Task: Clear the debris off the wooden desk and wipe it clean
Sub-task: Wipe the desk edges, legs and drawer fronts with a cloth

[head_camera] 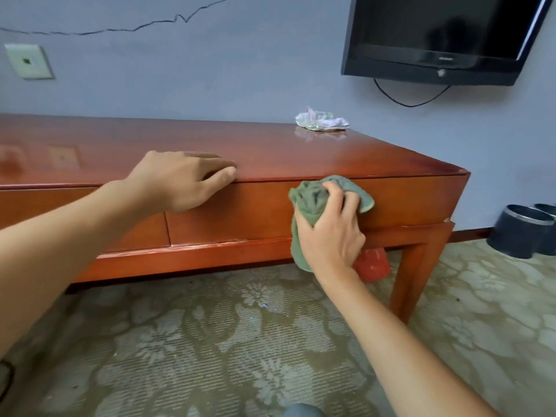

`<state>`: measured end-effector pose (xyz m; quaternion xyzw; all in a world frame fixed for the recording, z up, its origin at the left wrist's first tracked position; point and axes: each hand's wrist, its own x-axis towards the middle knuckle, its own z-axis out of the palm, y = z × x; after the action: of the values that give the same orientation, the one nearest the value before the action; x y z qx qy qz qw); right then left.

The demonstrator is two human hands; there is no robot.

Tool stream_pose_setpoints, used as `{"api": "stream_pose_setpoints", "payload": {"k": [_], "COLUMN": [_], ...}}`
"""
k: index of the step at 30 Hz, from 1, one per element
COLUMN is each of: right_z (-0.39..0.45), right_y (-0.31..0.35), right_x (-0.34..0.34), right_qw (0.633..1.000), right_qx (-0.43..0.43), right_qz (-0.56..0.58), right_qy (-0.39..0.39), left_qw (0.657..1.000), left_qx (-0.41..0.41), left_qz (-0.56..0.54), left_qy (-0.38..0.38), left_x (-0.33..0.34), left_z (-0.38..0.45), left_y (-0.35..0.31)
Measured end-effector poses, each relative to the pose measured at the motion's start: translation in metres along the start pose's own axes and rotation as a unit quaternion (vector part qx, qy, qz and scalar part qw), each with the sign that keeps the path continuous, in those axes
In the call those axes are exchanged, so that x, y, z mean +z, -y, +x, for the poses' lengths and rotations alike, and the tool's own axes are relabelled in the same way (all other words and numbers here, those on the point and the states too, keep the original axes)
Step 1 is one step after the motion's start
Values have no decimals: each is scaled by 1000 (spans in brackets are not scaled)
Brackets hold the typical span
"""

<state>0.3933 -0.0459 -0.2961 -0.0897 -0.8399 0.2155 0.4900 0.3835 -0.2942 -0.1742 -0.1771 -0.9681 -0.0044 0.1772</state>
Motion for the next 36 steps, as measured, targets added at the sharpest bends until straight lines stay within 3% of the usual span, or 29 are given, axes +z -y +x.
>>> {"api": "stream_pose_setpoints", "payload": {"k": [2,4,6,8,9,11,14,15,19,20,22,26,28,31,36], "right_z": [-11,-27,-40,-33,-27,-20,-26,-34,-72,-73,-62,-39,-45,-90,-96], "right_y": [40,82,103,102,96,80,92,110,179,180,159,66,45,70,100], "right_x": [5,12,23,25,23,16,16,19,32,34,29,9,11,25,28], "right_qw": [998,996,964,947,957,990,994,993,979,975,982,996,995,1000,974], "right_qx": [44,-76,-261,-318,-288,-136,70,73,-174,-195,-150,45,85,-27,-209], "right_qz": [32,52,49,46,38,37,84,89,97,101,114,72,49,-6,57], "right_qy": [-9,-13,-4,-3,-10,-24,-8,0,37,41,16,-13,-14,-7,70], "left_qw": [1000,1000,995,988,984,977,965,963,969,972,982,999,999,997,997], "left_qx": [-7,-21,-67,-78,-68,-57,-87,-78,-54,-61,-62,-1,34,51,34], "left_qz": [10,-3,-63,-128,-156,-199,-241,-254,-240,-225,-170,-22,27,51,48], "left_qy": [9,18,27,40,47,53,48,43,33,44,47,26,5,-32,-53], "left_x": [-2,-1,-2,-6,-8,-9,-9,-8,-9,-10,-8,2,8,11,13], "left_z": [-15,-12,-3,3,3,2,3,5,5,3,-1,-7,-8,-7,-8], "left_y": [20,28,30,36,39,43,43,43,44,43,37,34,33,33,31]}}
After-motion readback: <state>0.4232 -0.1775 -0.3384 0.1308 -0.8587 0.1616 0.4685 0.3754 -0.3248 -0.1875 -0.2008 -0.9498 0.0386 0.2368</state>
